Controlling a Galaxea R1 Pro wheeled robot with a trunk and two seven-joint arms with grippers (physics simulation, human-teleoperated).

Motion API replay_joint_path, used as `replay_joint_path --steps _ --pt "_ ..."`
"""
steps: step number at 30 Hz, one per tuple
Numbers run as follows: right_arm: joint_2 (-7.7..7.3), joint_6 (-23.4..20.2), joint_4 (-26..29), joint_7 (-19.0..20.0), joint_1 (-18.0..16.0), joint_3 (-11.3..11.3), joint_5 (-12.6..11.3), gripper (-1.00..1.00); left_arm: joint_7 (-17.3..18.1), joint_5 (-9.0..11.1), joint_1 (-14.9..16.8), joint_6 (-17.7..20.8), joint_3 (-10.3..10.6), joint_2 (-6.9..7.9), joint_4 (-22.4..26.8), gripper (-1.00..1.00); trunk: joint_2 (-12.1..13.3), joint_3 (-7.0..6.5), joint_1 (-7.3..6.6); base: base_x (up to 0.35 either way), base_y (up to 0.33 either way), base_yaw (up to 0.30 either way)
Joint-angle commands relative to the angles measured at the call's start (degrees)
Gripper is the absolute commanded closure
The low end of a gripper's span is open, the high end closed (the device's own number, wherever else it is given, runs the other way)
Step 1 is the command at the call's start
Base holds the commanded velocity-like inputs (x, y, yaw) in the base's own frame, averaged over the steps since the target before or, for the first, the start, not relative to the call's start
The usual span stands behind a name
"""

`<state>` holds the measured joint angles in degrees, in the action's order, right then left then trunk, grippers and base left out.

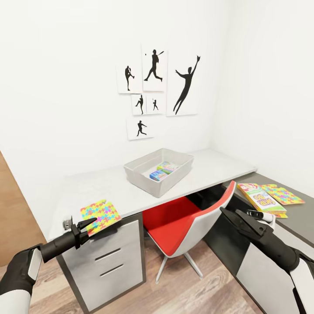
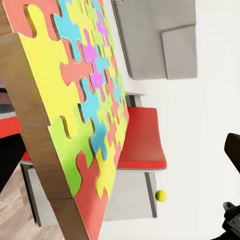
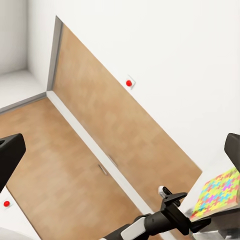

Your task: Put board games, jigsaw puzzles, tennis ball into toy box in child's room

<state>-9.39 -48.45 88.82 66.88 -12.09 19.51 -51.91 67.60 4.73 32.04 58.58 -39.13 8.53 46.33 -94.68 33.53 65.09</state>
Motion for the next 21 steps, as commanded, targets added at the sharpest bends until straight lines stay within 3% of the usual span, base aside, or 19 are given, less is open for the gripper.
replay_joint_path --steps 1,8,9,21 --pt "-0.01 -0.3 0.0 0.0 0.0 0.0 -0.2 -1.0 0.1 0.1 0.0 0.4 -0.1 0.0 0.0 -1.0 0.0 0.06 0.0 0.093 0.034 0.0" --pt "-0.01 -0.3 0.0 0.0 0.0 0.0 -0.2 -1.0 0.1 0.1 0.0 0.4 0.0 -0.01 0.0 -1.0 0.0 0.06 0.0 0.066 0.027 0.0" --pt "-0.01 -0.3 0.0 0.0 0.0 0.0 -0.2 -1.0 0.2 0.1 0.0 0.4 0.0 -0.01 0.0 1.0 0.0 0.06 0.0 0.013 0.005 0.0" --pt "-0.09 -0.3 0.0 0.0 0.0 0.1 -0.2 -1.0 0.3 0.1 0.0 0.5 0.0 -0.09 0.0 1.0 0.0 0.06 0.0 0.001 0.001 0.0"
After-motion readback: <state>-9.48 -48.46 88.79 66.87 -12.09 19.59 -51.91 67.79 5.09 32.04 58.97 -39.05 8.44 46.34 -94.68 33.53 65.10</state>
